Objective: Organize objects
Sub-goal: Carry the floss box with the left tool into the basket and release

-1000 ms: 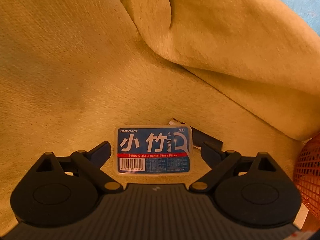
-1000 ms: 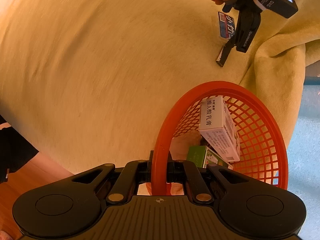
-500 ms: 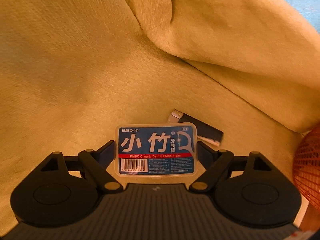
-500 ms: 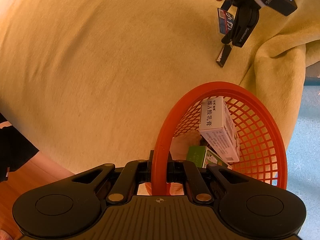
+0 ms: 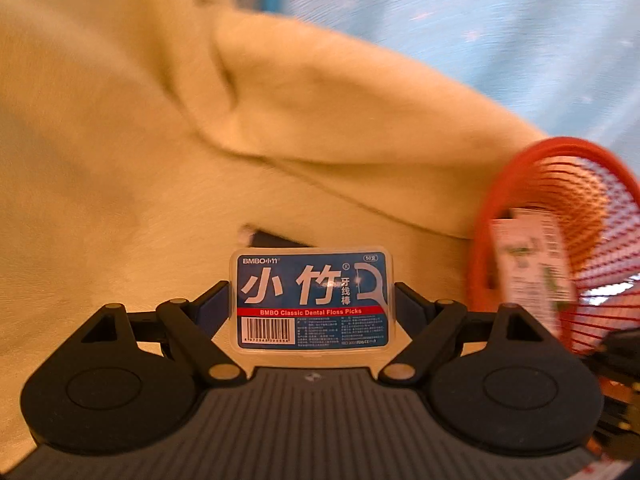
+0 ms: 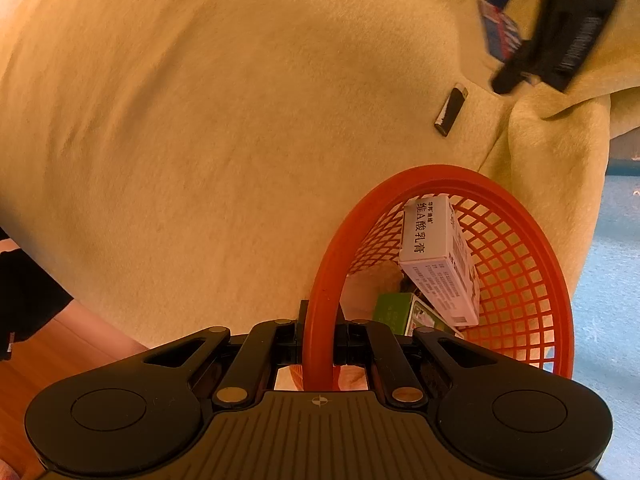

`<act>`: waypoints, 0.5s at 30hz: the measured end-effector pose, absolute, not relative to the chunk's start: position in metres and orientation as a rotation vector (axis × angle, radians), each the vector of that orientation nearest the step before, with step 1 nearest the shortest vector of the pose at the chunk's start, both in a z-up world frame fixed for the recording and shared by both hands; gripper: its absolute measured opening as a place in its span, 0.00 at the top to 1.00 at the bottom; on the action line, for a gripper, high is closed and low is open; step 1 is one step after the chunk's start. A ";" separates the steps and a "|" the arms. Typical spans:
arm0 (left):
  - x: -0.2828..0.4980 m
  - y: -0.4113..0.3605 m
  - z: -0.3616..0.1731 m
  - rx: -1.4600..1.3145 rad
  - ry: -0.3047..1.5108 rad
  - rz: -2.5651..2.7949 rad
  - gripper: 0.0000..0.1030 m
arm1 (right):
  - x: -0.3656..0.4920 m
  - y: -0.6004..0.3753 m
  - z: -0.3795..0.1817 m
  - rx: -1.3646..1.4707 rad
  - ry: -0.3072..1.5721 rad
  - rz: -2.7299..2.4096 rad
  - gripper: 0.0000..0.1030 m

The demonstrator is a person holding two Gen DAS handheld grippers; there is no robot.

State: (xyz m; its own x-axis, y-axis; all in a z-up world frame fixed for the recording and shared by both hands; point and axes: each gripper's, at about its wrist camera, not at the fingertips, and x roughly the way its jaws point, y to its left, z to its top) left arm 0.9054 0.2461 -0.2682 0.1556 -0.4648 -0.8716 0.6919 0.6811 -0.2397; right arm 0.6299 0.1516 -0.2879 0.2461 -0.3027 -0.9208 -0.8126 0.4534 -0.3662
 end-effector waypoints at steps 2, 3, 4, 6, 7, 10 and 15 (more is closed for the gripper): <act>0.894 0.240 -0.251 0.239 1.124 -0.892 0.20 | 0.629 0.152 -0.288 -1.108 1.324 0.465 0.97; 0.889 0.235 -0.244 0.239 1.116 -0.921 0.20 | 0.628 0.152 -0.289 -1.113 1.322 0.464 0.97; 0.884 0.232 -0.237 0.240 1.110 -0.942 0.20 | 0.627 0.152 -0.289 -1.116 1.320 0.463 0.97; 0.876 0.221 -0.222 0.243 1.094 -0.995 0.20 | 0.626 0.153 -0.290 -1.120 1.318 0.461 0.97; 0.872 0.216 -0.217 0.238 1.089 -1.022 0.20 | 0.626 0.153 -0.291 -1.122 1.317 0.460 0.97; 0.865 0.201 -0.206 0.238 1.071 -1.082 0.20 | 0.626 0.153 -0.291 -1.121 1.315 0.453 0.97; 0.854 0.176 -0.192 0.253 1.043 -1.157 0.20 | 0.627 0.152 -0.291 -1.113 1.315 0.446 0.97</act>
